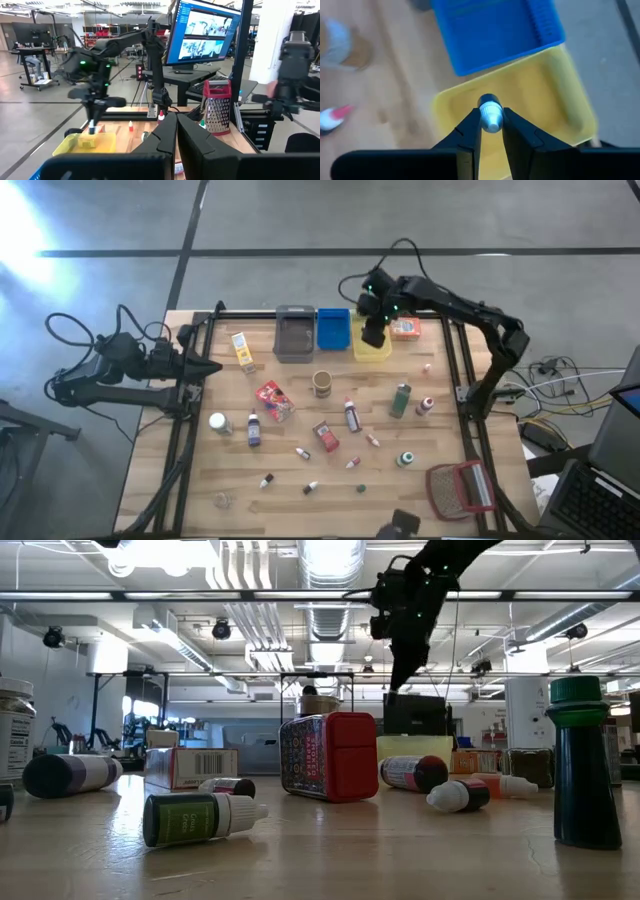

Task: Pick & Place Kitchen Items
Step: Put the violet food coloring bottle into the yellow bin

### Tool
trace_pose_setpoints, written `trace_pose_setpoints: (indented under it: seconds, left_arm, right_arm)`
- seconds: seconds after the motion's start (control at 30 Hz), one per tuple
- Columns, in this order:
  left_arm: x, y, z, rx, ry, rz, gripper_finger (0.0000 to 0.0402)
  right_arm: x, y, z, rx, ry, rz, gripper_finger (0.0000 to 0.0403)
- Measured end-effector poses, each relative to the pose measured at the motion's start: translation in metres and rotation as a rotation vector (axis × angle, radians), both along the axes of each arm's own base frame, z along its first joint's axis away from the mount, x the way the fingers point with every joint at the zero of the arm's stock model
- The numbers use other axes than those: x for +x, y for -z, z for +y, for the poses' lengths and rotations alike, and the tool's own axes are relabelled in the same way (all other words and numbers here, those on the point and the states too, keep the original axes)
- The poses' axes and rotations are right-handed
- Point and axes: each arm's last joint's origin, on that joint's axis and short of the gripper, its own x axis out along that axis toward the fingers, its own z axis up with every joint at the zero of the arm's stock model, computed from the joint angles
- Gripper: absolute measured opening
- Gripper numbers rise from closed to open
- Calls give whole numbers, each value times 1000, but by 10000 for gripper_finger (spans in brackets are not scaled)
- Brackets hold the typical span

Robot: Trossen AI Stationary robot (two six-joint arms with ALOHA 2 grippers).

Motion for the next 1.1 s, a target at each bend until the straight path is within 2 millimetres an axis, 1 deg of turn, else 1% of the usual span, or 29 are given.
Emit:
trace_pose_setpoints:
  seconds: [0.13, 0.23, 0.37, 0.47, 0.63, 0.8, 0.97, 1.1]
  left_arm:
    - [0, 0, 0, 0, 0, 0, 19]
    - [0, 0, 0, 0, 0, 0, 19]
    - [0, 0, 0, 0, 0, 0, 19]
    - [0, 0, 0, 0, 0, 0, 19]
    - [0, 0, 0, 0, 0, 0, 19]
    - [0, 0, 0, 0, 0, 0, 19]
    - [0, 0, 0, 0, 0, 0, 19]
    - [0, 0, 0, 0, 0, 0, 19]
  right_arm:
    - [2, 11, -27, 25, 50, 25, 69]
    - [6, 24, -45, 55, 61, 53, 72]
    - [14, 38, -68, 71, 84, 60, 64]
    - [21, 48, -80, 81, 95, 72, 59]
    - [32, 64, -92, 102, 93, 98, 70]
    - [41, 72, -103, 103, 98, 98, 74]
    - [41, 78, -110, 118, 106, 117, 59]
    - [40, 83, -114, 126, 117, 123, 62]
